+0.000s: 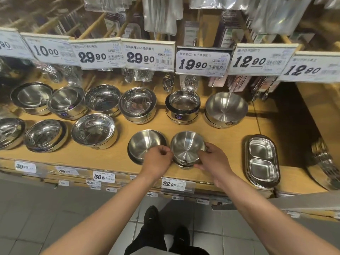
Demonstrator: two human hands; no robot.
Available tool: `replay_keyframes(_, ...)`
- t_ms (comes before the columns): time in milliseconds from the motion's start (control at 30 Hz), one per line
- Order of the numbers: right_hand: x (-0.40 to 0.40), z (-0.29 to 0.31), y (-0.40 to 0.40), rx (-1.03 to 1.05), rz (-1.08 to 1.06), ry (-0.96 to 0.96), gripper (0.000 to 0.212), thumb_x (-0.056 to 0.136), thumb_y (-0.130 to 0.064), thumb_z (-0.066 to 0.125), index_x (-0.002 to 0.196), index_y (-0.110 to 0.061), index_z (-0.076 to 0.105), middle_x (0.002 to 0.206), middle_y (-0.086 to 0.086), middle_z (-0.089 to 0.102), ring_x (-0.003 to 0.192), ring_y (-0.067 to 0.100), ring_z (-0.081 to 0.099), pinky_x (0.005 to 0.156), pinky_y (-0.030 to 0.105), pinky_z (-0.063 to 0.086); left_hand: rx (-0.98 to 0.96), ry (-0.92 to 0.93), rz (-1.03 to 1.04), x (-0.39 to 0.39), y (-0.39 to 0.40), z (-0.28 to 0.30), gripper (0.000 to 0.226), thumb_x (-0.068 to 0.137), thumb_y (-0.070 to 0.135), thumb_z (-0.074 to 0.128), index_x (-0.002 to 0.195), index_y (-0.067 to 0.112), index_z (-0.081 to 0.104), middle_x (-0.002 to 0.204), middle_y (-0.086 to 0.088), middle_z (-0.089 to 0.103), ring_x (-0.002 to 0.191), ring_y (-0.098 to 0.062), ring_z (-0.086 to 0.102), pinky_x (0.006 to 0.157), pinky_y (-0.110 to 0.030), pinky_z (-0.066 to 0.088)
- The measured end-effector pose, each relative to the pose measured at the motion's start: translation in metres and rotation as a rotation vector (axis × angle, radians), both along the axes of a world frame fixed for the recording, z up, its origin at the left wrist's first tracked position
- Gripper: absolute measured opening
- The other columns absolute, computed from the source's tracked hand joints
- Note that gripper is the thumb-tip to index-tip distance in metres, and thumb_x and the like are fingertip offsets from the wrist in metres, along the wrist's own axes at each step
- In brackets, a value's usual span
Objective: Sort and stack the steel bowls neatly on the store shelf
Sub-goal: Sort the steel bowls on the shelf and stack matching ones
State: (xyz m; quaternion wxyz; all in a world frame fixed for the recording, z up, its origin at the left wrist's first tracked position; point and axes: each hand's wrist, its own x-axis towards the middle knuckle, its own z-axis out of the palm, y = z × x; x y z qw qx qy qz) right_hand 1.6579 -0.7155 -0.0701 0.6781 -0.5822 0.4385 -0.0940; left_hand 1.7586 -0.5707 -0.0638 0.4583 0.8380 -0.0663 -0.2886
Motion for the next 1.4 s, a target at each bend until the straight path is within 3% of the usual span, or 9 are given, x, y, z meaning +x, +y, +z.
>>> replay_keyframes(167, -0.002, -0.003, -0.004, -0.027, 0.095, 0.059, 0.019, 0.095, -0.017, 0.067, 0.093, -0.036, 0.066, 0.101, -0.007, 0.071, 0.084, 0.010, 0.073, 0.066, 0.024, 0.061, -0.062, 0.072, 0.083, -0.005, -0.003, -0.006, 0.011, 0.093, 0.016, 0.061, 0.103, 0.017, 0.065, 0.087, 0.000, 0.073, 0.074, -0.018, 0.071, 0.064, -0.030, 0.057)
replay_keyframes(267, -0.003, -0.003, -0.009, -0.088, 0.157, 0.073, 0.014, 0.093, -0.023, 0.070, 0.100, -0.035, 0.069, 0.100, -0.007, 0.074, 0.081, 0.007, 0.074, 0.068, 0.025, 0.063, -0.142, 0.138, 0.082, -0.007, -0.006, -0.006, 0.024, 0.094, 0.011, 0.058, 0.116, 0.014, 0.066, 0.090, -0.003, 0.077, 0.078, -0.023, 0.074, 0.076, -0.043, 0.062)
replay_keyframes(367, -0.007, -0.001, -0.014, -0.178, 0.255, 0.088, 0.022, 0.092, -0.025, 0.069, 0.090, -0.047, 0.065, 0.097, -0.014, 0.073, 0.088, 0.010, 0.073, 0.079, 0.033, 0.064, -0.144, 0.107, 0.050, -0.007, -0.008, -0.008, 0.023, 0.094, 0.012, 0.058, 0.112, 0.016, 0.071, 0.083, -0.001, 0.078, 0.073, -0.021, 0.070, 0.079, -0.052, 0.058)
replay_keyframes(567, -0.019, 0.002, -0.026, -0.300, 0.312, 0.149, 0.030, 0.090, -0.020, 0.063, 0.088, -0.049, 0.059, 0.098, -0.012, 0.071, 0.097, 0.017, 0.070, 0.092, 0.044, 0.058, -0.129, 0.096, -0.015, -0.010, -0.015, -0.012, 0.012, 0.092, 0.012, 0.063, 0.100, 0.019, 0.069, 0.085, -0.001, 0.075, 0.068, -0.009, 0.070, 0.070, -0.029, 0.060)
replay_keyframes(767, -0.043, 0.001, -0.042, -0.257, 0.241, 0.153, 0.031, 0.088, -0.021, 0.065, 0.099, -0.051, 0.065, 0.096, -0.018, 0.076, 0.096, 0.012, 0.072, 0.094, 0.045, 0.058, -0.186, 0.159, -0.045, -0.021, -0.035, -0.013, 0.011, 0.091, 0.008, 0.067, 0.094, 0.018, 0.067, 0.096, -0.007, 0.073, 0.084, -0.016, 0.073, 0.069, -0.020, 0.059)
replay_keyframes(933, -0.057, 0.002, -0.059, -0.279, 0.182, 0.195, 0.031, 0.092, -0.020, 0.064, 0.093, -0.051, 0.063, 0.085, -0.018, 0.076, 0.086, 0.018, 0.075, 0.088, 0.046, 0.061, -0.200, 0.240, -0.097, -0.026, -0.059, -0.011, 0.001, 0.093, 0.015, 0.065, 0.094, 0.016, 0.065, 0.099, -0.012, 0.073, 0.090, -0.022, 0.073, 0.077, -0.030, 0.062)
replay_keyframes(1100, -0.061, 0.005, -0.065, -0.285, 0.154, 0.232, 0.024, 0.096, -0.023, 0.060, 0.110, -0.040, 0.068, 0.090, -0.012, 0.076, 0.086, 0.025, 0.074, 0.085, 0.045, 0.059, -0.142, 0.200, -0.098, -0.025, -0.075, -0.012, 0.009, 0.094, 0.021, 0.062, 0.091, 0.014, 0.066, 0.097, -0.012, 0.074, 0.099, -0.031, 0.071, 0.092, -0.050, 0.057)
replay_keyframes(1200, -0.062, 0.002, -0.067, -0.275, 0.128, 0.252, 0.015, 0.097, -0.025, 0.061, 0.094, -0.035, 0.071, 0.092, -0.002, 0.077, 0.089, 0.025, 0.073, 0.088, 0.045, 0.058, -0.164, 0.219, -0.105, -0.025, -0.076, -0.015, 0.010, 0.095, 0.019, 0.061, 0.096, 0.015, 0.070, 0.097, -0.011, 0.075, 0.099, -0.031, 0.072, 0.094, -0.051, 0.057)
replay_keyframes(1400, -0.063, 0.002, -0.064, -0.243, 0.113, 0.259, 0.014, 0.098, -0.029, 0.061, 0.098, -0.025, 0.073, 0.093, 0.004, 0.077, 0.093, 0.027, 0.072, 0.089, 0.044, 0.057, -0.201, 0.290, -0.133, -0.024, -0.074, -0.014, 0.020, 0.100, 0.015, 0.055, 0.101, 0.012, 0.075, 0.102, -0.016, 0.076, 0.099, -0.026, 0.072, 0.093, -0.040, 0.058)
